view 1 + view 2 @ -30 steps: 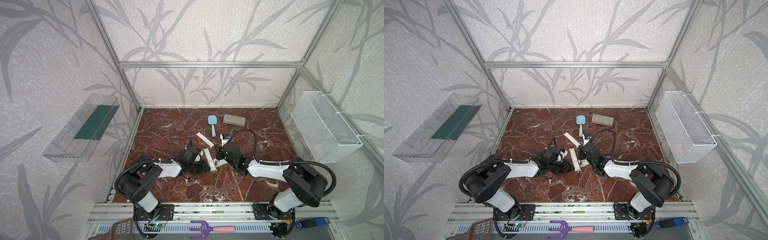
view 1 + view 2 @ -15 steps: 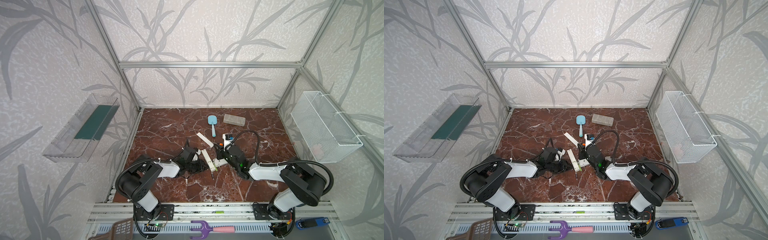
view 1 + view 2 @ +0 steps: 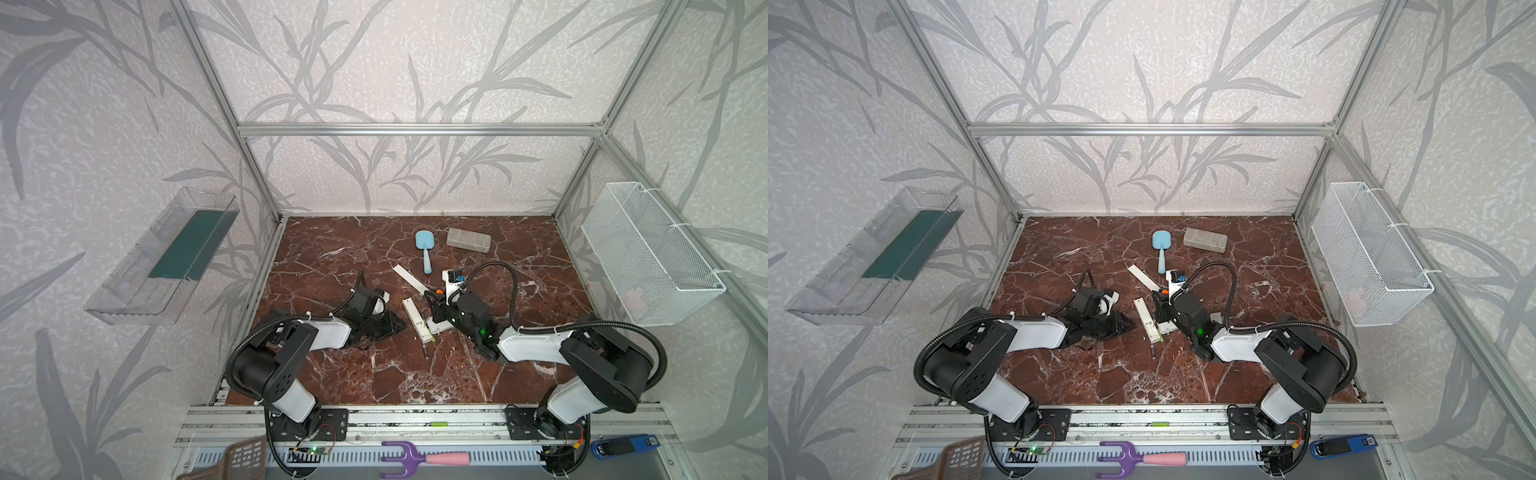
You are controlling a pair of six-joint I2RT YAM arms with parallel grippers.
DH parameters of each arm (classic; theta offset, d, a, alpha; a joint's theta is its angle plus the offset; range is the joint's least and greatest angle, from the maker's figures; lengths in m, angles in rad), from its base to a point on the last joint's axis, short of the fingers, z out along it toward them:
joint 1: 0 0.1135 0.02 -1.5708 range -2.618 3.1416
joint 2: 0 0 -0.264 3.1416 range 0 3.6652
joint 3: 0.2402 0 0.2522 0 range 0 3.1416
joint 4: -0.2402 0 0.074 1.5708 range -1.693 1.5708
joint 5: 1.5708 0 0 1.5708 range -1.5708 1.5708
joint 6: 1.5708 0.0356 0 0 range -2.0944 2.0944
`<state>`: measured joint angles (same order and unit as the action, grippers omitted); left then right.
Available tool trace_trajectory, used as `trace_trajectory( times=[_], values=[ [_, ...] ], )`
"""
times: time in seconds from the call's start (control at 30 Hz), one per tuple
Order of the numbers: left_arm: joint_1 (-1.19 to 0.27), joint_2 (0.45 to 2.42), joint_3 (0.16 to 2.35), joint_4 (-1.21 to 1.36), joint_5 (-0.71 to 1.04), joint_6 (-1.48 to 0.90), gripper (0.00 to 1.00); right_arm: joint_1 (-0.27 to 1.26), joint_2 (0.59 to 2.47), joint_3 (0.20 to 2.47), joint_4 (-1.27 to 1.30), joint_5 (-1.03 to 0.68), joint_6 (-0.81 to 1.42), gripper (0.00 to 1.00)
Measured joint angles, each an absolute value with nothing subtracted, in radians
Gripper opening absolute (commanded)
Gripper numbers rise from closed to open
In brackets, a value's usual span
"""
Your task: Unload the batteries from the remote control
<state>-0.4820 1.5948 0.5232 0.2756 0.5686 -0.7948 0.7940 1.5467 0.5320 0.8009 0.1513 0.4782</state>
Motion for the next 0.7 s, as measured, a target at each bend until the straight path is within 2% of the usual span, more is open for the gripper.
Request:
trace_trajectory(
  times=[0.27, 0.5, 0.6, 0.7],
  values=[
    [-0.453, 1.566, 0.545, 0.191, 0.559, -0.735, 0.30, 0.794, 1.349, 0.543, 0.597, 0.168, 0.412, 0.00],
    [-0.415, 1.498, 0.592, -0.011, 0.473, -0.642, 0.34, 0.784, 1.142, 0.572, 0.385, 0.218, 0.361, 0.00],
    [-0.399, 1.456, 0.625, -0.110, 0.422, -0.586, 0.35, 0.734, 1.057, 0.577, 0.253, 0.239, 0.354, 0.00],
    [-0.388, 1.404, 0.670, -0.191, 0.363, -0.543, 0.35, 0.618, 0.997, 0.589, 0.080, 0.235, 0.369, 0.00]
  ],
)
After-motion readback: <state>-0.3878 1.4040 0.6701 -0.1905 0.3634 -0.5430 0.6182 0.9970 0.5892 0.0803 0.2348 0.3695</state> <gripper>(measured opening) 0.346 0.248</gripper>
